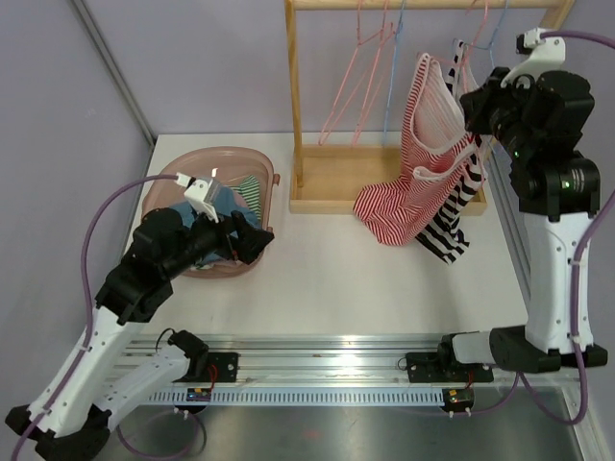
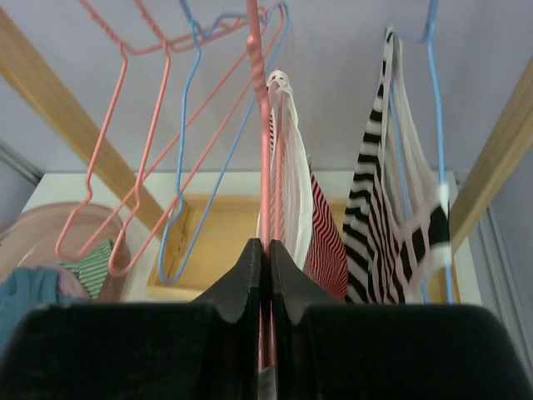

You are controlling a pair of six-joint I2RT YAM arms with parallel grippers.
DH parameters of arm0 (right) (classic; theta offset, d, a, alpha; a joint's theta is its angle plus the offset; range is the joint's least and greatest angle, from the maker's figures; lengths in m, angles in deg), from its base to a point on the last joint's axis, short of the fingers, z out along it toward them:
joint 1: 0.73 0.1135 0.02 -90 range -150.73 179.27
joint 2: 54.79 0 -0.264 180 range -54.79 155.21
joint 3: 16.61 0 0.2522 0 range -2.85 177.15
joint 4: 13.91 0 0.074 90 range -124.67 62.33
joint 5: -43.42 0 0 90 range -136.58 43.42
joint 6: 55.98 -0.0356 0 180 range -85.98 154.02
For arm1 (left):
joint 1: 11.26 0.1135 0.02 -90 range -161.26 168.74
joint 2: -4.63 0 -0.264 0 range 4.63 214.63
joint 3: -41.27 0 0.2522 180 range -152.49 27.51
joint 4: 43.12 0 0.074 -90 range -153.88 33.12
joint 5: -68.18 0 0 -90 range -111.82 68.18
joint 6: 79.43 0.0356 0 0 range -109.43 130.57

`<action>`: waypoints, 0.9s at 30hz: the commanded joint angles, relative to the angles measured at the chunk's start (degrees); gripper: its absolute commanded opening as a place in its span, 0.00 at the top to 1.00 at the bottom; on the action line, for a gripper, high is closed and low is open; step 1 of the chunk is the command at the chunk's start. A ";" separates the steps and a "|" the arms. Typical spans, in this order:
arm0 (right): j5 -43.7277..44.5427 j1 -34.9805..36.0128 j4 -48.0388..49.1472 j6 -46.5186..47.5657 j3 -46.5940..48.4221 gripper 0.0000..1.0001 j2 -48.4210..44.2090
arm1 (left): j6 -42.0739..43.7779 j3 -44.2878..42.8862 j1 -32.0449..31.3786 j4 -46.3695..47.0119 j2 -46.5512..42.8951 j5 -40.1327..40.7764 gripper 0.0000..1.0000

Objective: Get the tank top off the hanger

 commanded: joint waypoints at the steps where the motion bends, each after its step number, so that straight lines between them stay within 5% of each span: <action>1: -3.00 -0.11 -0.17 -2.06 -6.74 1.00 -9.94 | 0.06 -8.89 -8.71 6.84 2.52 5.60 0.01; 12: -21.62 -0.11 -9.14 -6.53 -22.49 1.00 -34.38 | 10.95 -32.34 -31.56 11.06 22.36 20.81 0.01; 22: -30.69 -0.02 -12.48 -10.58 -20.12 1.00 -41.60 | 16.84 -42.83 -39.40 9.57 35.49 31.45 0.01; 27: -34.55 -0.11 -11.70 -12.86 -19.42 1.00 -41.86 | 17.55 -39.59 -39.67 12.28 35.49 34.70 0.17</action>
